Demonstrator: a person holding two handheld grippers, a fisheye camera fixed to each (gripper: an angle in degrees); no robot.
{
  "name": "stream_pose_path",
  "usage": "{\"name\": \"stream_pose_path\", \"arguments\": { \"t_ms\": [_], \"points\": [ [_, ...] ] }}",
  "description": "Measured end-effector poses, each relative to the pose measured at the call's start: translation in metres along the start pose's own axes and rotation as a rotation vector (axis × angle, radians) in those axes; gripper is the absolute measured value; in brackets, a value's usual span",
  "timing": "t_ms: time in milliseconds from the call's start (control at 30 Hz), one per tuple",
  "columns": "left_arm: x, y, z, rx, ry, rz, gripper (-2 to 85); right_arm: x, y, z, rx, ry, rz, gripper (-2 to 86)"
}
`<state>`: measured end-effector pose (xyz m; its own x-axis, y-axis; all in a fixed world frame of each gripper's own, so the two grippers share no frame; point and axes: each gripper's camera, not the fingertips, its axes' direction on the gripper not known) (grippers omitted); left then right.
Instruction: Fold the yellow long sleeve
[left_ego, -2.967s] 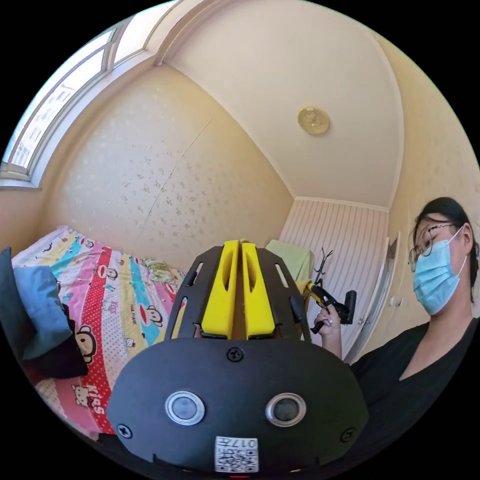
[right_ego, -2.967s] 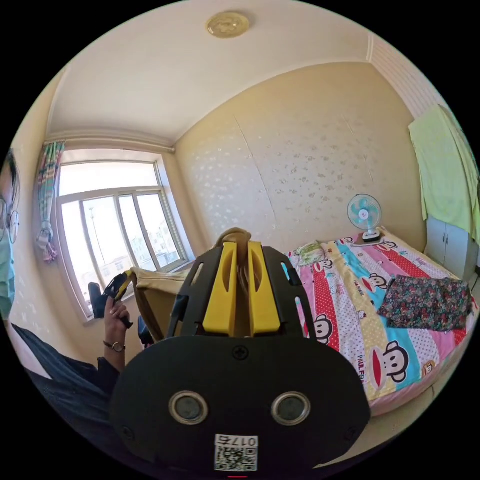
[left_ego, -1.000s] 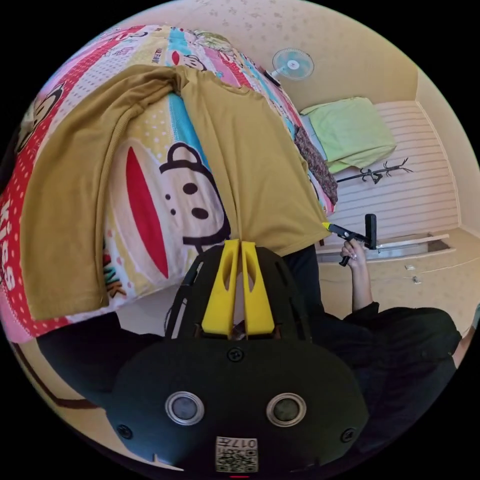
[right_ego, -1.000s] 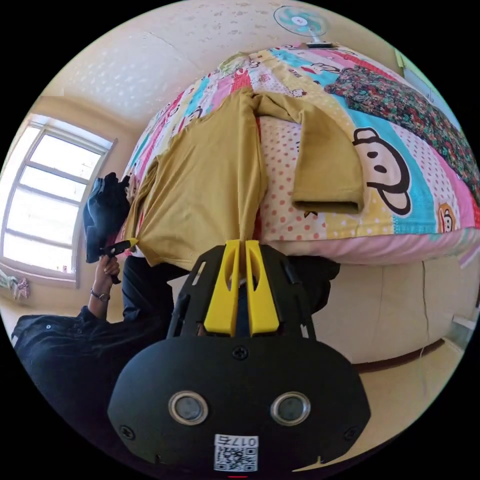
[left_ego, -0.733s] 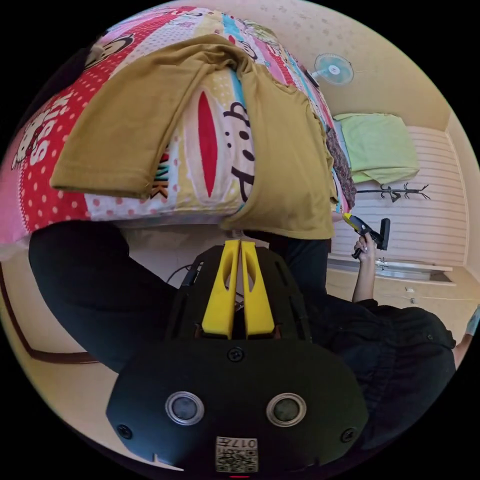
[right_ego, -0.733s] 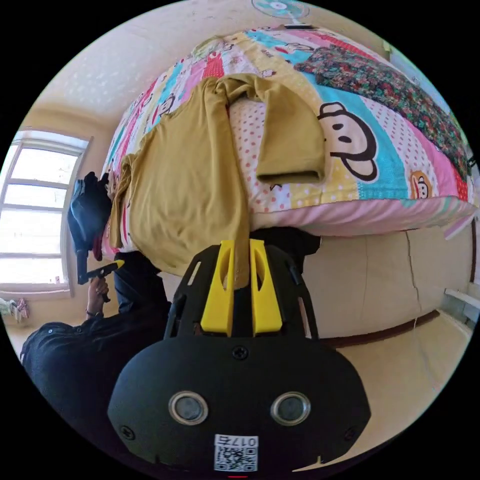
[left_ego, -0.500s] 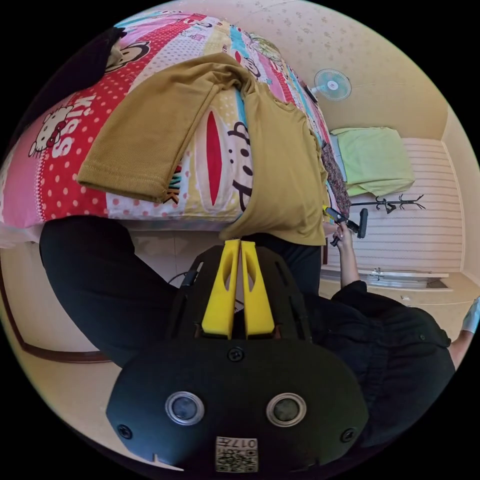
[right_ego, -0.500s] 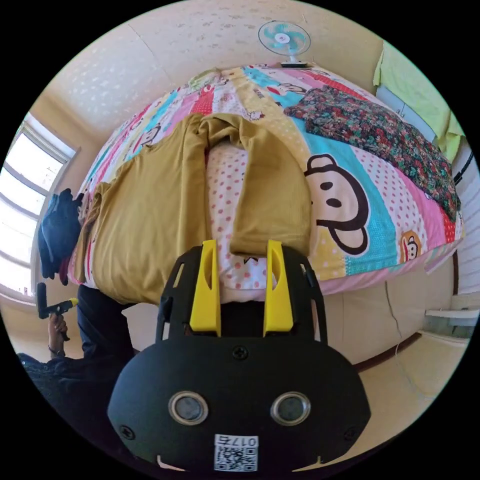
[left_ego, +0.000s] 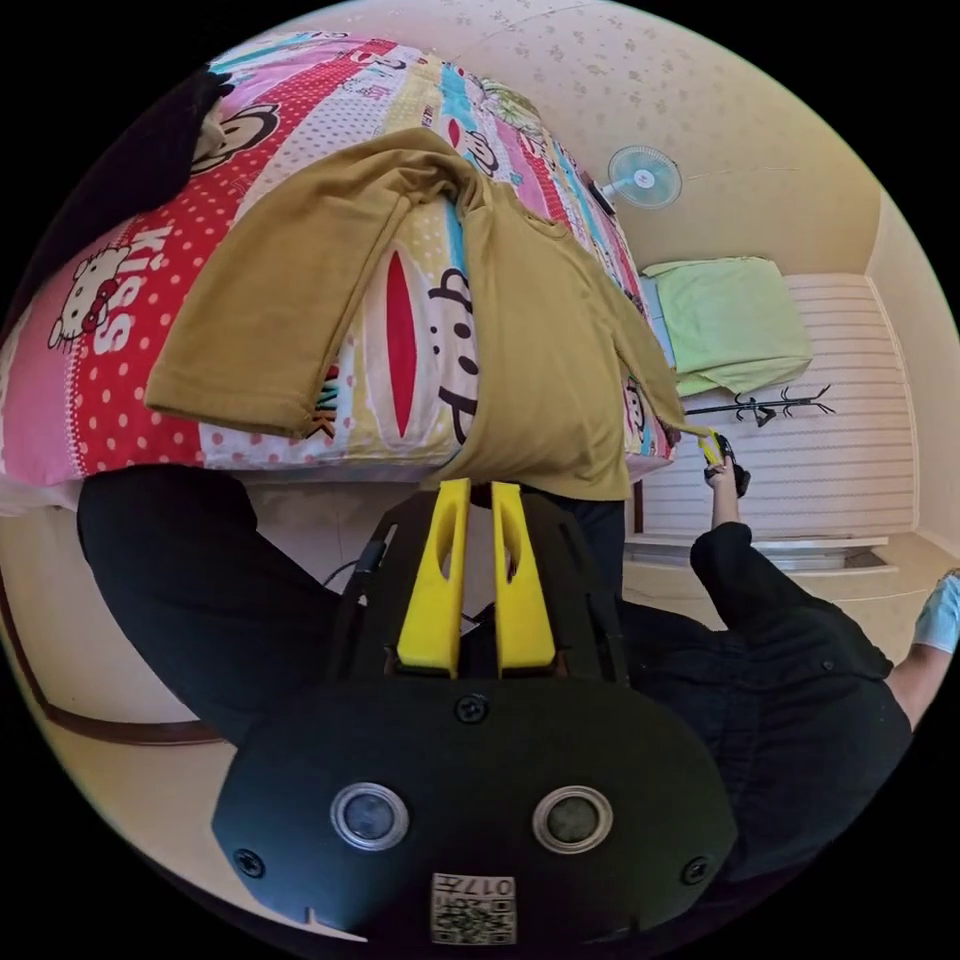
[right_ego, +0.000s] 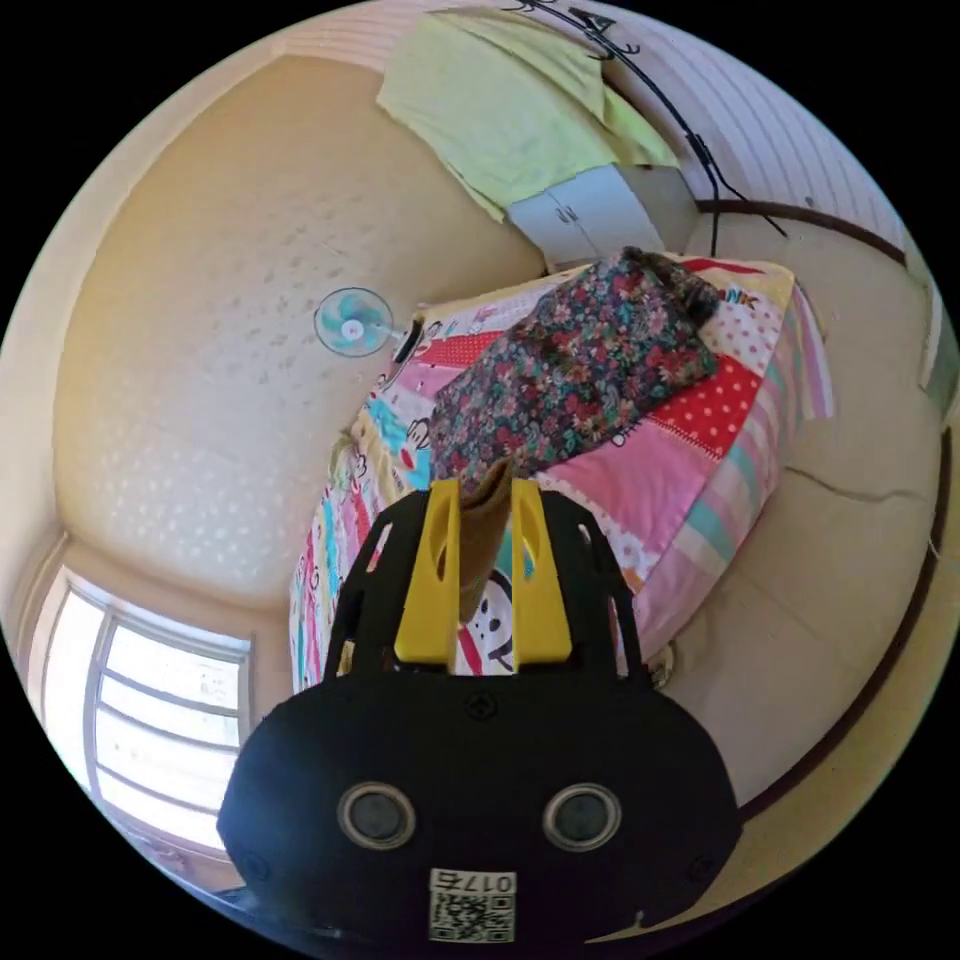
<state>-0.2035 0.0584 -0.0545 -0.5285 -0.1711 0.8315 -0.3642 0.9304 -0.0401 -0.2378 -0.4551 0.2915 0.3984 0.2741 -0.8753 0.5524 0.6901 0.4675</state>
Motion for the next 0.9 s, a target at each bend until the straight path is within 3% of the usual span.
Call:
{"name": "stream_pose_path", "arguments": {
  "t_ms": [133, 300, 367, 433, 567, 667, 767, 900],
  "points": [
    [0.005, -0.014, 0.020, -0.006, 0.019, 0.005, 10.4, 0.000, 0.057, 0.023, -0.155, -0.011, -0.141, 12.7],
    [0.015, -0.053, 0.052, -0.073, -0.022, 0.057, 11.0, -0.046, 0.240, 0.129, -0.624, -0.022, -0.456, 13.9],
    [0.023, -0.072, 0.068, -0.149, -0.095, 0.103, 9.7, -0.053, 0.290, 0.150, -0.701, 0.039, -0.525, 13.5],
    [0.028, -0.088, 0.077, -0.222, -0.218, 0.123, 5.4, -0.057, 0.318, 0.145, -0.608, 0.106, -0.566, 9.5],
    [0.025, -0.090, 0.056, -0.297, -0.074, 0.127, 3.8, -0.054, 0.322, 0.131, -0.789, 0.087, -0.543, 3.9],
    [0.026, -0.066, 0.013, -0.251, 0.038, 0.126, 3.6, -0.062, 0.314, 0.081, -0.814, -0.069, -0.548, 3.3],
    [0.012, -0.040, -0.013, -0.237, 0.101, 0.064, 4.0, -0.054, 0.316, 0.052, -0.842, 0.081, -0.571, 3.0],
    [-0.052, -0.004, -0.069, 0.103, 0.212, -0.223, 12.0, -0.025, 0.318, 0.050, -0.840, 0.194, -0.455, 2.7]
  ]
}}
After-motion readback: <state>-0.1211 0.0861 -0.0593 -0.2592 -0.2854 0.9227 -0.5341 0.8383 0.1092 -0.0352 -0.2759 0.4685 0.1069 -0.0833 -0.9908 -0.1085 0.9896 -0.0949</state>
